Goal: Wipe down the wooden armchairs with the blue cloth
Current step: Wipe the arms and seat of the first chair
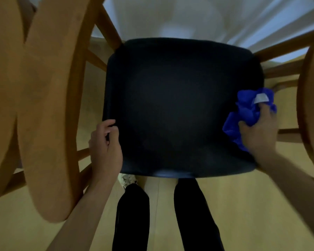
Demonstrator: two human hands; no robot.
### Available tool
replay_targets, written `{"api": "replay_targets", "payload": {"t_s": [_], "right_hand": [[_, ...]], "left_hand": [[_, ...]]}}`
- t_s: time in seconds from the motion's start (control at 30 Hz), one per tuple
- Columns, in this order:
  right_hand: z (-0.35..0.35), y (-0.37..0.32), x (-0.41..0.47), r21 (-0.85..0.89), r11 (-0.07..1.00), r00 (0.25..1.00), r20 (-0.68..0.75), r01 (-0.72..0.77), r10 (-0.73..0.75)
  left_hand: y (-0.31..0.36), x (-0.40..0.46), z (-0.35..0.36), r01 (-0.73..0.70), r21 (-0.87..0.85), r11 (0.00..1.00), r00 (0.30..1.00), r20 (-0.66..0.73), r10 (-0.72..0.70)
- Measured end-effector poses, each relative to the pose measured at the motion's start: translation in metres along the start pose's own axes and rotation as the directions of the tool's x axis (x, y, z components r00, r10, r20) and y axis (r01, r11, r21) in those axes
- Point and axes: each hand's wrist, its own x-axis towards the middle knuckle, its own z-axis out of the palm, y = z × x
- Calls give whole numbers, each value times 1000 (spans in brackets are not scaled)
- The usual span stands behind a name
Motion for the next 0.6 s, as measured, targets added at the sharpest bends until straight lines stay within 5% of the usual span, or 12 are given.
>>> {"api": "replay_targets", "payload": {"t_s": [0.1,0.2,0.47,0.5,0.6], "right_hand": [[52,-25,-82,-4,989,989,-14,145,-145],[96,-78,-154,59,968,961,116,245,-250],[93,-94,-181,267,779,616,490,568,-617],[78,-78,-175,295,789,642,463,539,-611],[29,-7,-153,255,910,905,194,326,-379]], "left_hand": [[0,-1,1,18,11,1000,999,35,-18],[-4,0,2,95,-20,995,995,12,-95],[-7,-7,-5,12,23,1000,1000,-18,-11],[-6,-8,-5,16,16,1000,1000,-16,-15],[-8,-15,-5,-16,30,999,1000,20,16]]}}
